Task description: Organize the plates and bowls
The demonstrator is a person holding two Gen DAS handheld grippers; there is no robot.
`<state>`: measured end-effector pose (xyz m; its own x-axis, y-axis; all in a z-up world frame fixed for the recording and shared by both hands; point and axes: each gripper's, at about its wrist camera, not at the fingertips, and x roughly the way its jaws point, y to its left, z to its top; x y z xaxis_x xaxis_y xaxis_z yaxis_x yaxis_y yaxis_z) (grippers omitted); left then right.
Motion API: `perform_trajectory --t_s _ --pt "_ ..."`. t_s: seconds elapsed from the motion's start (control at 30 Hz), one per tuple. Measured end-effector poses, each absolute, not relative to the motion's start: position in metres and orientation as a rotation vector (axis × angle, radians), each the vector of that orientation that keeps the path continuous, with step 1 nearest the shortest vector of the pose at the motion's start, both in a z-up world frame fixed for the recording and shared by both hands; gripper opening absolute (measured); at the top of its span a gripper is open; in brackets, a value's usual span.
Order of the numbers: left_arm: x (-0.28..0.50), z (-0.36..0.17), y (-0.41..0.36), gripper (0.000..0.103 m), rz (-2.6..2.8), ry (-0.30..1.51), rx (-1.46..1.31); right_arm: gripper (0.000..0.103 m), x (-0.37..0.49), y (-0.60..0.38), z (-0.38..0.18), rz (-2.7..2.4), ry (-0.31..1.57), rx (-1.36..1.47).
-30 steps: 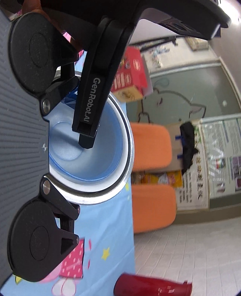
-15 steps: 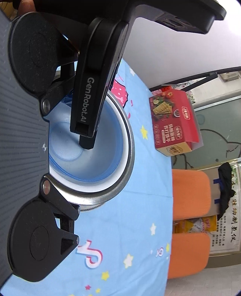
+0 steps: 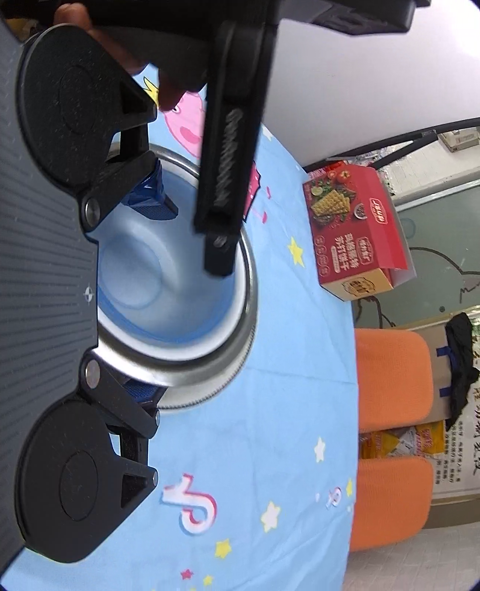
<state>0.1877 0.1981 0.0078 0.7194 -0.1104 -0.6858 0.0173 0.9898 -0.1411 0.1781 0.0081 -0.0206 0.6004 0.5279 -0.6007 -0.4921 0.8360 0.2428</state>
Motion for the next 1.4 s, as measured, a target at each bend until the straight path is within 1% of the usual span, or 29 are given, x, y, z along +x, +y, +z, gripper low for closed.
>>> perform_trajectory --t_s 0.27,0.5,0.77,1.07,1.4 --pt "0.170 0.032 0.190 0.074 -0.044 0.683 -0.167 0.073 0.175 -0.027 -0.006 0.534 0.638 0.143" --pt "0.131 0.034 0.157 0.074 -0.009 0.620 -0.196 0.073 0.155 -0.061 -0.006 0.446 0.598 0.182" --pt "0.065 0.011 0.118 0.075 0.032 0.607 -0.147 0.073 0.107 -0.089 -0.021 0.365 0.575 0.189" --pt "0.018 -0.030 0.100 0.075 0.079 0.645 -0.109 0.074 0.051 -0.111 -0.049 0.301 0.544 0.186" --pt "-0.024 -0.044 0.089 0.075 0.090 0.606 -0.113 0.074 0.004 -0.131 -0.060 0.216 0.513 0.206"
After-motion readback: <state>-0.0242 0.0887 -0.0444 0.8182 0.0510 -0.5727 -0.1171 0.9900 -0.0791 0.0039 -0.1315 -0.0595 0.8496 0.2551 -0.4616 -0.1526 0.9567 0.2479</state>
